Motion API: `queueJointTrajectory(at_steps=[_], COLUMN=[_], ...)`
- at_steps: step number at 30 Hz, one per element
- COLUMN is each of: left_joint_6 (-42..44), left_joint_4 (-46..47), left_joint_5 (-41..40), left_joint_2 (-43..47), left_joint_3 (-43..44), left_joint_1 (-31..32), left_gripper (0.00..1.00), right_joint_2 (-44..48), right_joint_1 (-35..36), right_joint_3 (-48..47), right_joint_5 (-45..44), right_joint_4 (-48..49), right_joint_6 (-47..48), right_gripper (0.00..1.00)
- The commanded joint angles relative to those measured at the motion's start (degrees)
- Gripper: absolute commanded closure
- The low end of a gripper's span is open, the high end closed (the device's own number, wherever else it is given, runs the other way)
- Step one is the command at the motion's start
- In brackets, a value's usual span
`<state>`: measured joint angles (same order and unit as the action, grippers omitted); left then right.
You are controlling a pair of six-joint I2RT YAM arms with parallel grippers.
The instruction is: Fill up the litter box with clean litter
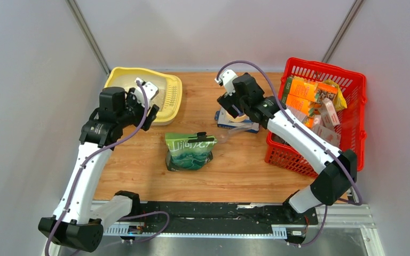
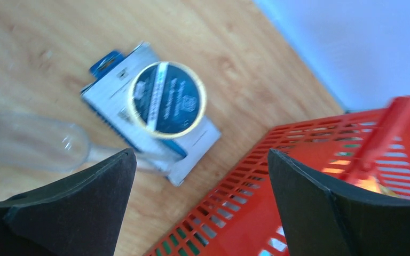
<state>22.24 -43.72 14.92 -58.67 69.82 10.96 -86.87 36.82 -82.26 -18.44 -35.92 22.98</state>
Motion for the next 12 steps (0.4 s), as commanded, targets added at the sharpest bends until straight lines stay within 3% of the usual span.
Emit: queueJointTrajectory(at_steps=[1,3,8,10,12], left_joint_6=[-4.3,-5.54,-8.61,-8.44,-7.22], left_joint_4=[5.49,6.63,8.65,10.5,10.94], left_joint_5=[-6.65,-7.44,-9.64,-11.65,-14.3], left_joint_2=[1.46,1.46,1.11,1.37,1.46], left_joint_3=[1.19,3.46,14.45,17.45,17.28], left_joint_1=[-2.08,-3.66,-7.18,-7.97,-7.97], left_gripper=[0.28,0.28,0.25,0.22,0.22], right_joint_2=[4.43,3.29,-3.29,-5.5,-4.98], right_joint_1=[-0.43,-0.96,-1.57,-1.92,-1.84], right_joint_3=[-5.18,-9.56,-34.61,-38.49,-35.36], right_joint_5=[-11.7,-13.89,-15.93,-16.54,-16.28], right_joint_4=[13.23,16.75,20.98,20.89,21.24], right_joint_6=[0.04,2.05,6.81,6.2,5.15], right_gripper=[0.0,0.0,0.0,0.0,0.0])
